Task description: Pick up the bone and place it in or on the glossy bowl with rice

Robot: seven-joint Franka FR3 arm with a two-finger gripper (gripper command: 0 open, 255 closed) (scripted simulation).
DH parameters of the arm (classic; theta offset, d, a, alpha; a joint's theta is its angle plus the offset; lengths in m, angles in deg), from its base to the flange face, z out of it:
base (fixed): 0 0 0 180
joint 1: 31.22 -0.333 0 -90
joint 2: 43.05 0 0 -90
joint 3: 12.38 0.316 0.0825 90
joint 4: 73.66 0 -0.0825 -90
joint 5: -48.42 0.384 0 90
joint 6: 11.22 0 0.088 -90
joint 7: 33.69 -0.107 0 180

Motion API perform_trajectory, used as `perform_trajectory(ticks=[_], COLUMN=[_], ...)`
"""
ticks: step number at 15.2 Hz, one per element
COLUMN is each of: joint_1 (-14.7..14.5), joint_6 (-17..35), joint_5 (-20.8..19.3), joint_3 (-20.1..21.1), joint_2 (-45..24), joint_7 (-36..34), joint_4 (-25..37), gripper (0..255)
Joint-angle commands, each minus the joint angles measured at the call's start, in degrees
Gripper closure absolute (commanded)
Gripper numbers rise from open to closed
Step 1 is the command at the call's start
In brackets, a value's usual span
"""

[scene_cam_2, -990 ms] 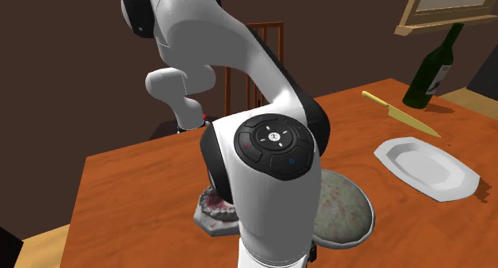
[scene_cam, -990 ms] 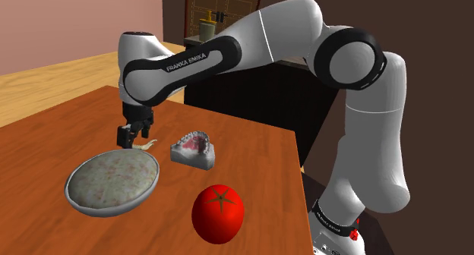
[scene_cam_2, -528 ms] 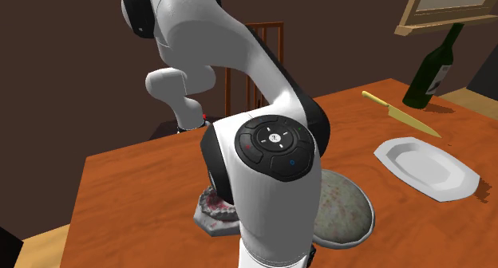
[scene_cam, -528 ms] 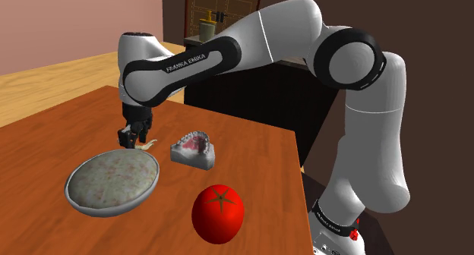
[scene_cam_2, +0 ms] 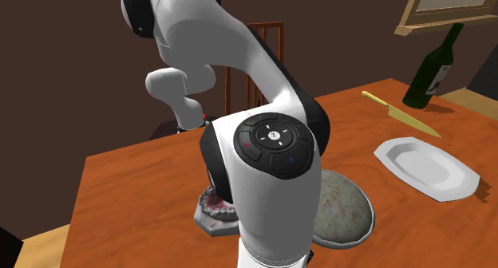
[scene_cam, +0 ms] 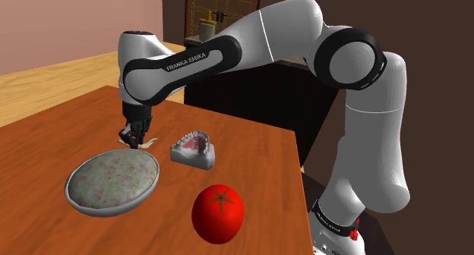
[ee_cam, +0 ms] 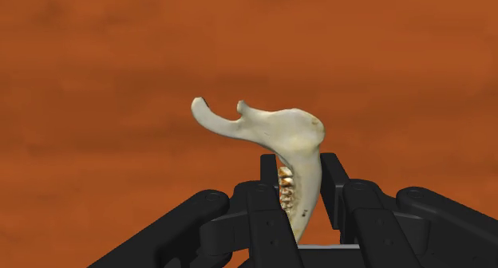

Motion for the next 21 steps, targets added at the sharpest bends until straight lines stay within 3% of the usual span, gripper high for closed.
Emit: perform_trajectory(ticks=[1,21], joint_1=[0.0,0.0], joint_6=[0.2,-13.5], joint_5=[0.0,-0.1], joint_3=[0.1,0.0], joint_2=[-0.2,4.0], joint_7=[0.0,-0.6], joint_4=[-0.2,9.4], gripper=[255,255])
